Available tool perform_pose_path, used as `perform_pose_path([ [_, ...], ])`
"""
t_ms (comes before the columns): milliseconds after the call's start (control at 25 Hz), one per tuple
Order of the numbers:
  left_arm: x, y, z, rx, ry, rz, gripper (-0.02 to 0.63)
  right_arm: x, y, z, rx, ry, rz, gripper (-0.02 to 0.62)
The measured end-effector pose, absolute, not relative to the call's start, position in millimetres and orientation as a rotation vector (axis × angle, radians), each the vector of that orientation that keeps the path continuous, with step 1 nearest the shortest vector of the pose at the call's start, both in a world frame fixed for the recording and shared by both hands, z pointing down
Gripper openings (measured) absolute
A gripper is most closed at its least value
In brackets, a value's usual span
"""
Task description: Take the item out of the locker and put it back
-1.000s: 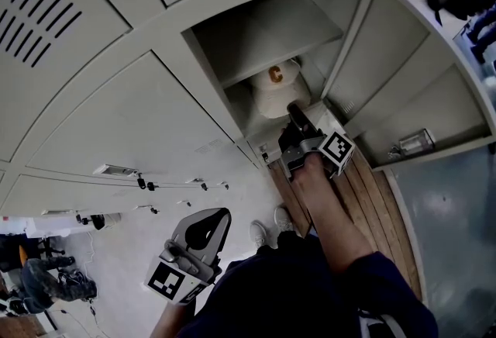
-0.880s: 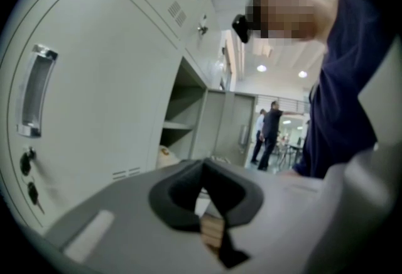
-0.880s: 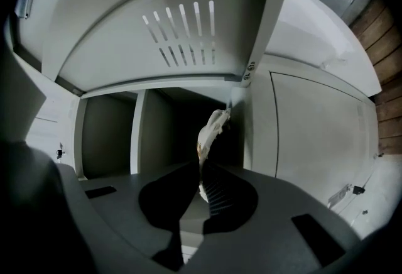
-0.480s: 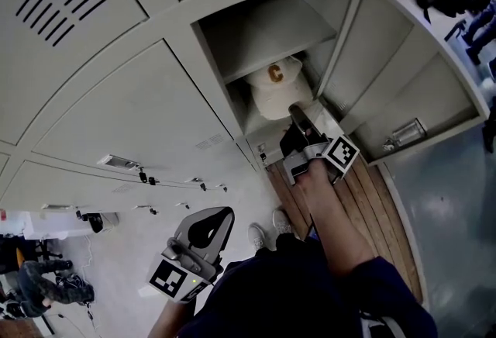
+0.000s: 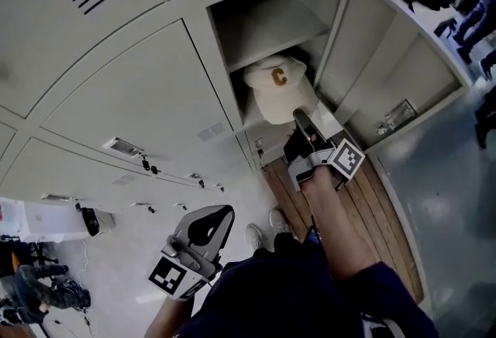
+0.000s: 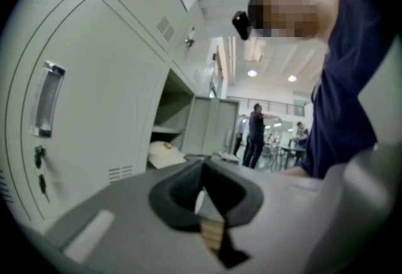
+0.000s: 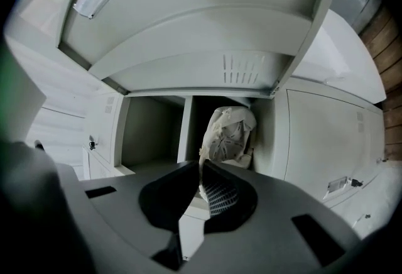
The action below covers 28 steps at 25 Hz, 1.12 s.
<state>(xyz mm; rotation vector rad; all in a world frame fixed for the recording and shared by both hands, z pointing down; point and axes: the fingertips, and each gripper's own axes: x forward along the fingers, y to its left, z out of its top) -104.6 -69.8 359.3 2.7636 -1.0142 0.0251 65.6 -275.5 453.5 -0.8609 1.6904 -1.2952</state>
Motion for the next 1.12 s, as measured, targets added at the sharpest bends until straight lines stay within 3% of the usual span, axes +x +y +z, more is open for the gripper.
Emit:
perform_pose_path([
  [1120,-137,7,340,2.893,-0.917,-0.059,0.005,57,-134,374,-0.785,1.763,-1.122,0.019],
])
